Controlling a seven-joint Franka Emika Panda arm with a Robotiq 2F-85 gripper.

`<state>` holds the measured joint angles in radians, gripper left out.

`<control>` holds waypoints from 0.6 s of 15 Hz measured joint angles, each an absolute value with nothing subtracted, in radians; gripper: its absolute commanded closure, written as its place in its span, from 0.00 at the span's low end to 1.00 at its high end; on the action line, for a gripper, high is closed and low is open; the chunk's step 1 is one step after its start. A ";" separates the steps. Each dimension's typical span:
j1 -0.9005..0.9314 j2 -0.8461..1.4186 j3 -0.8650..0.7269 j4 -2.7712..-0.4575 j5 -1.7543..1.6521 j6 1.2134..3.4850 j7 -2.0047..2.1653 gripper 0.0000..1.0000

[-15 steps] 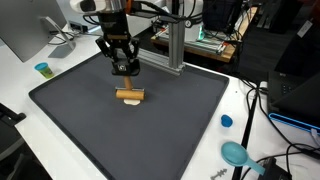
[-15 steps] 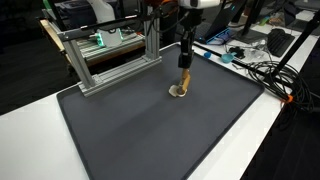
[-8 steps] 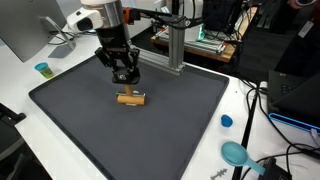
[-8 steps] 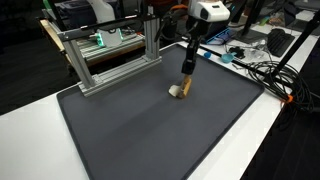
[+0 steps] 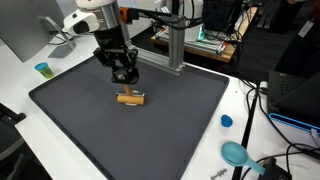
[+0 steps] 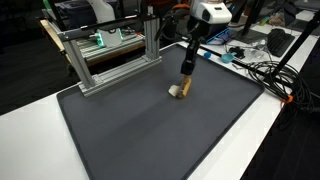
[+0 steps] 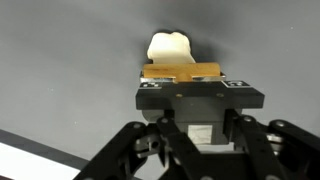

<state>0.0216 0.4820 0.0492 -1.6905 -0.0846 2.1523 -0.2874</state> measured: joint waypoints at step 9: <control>0.024 0.482 0.030 -1.691 -0.088 2.145 -0.153 0.78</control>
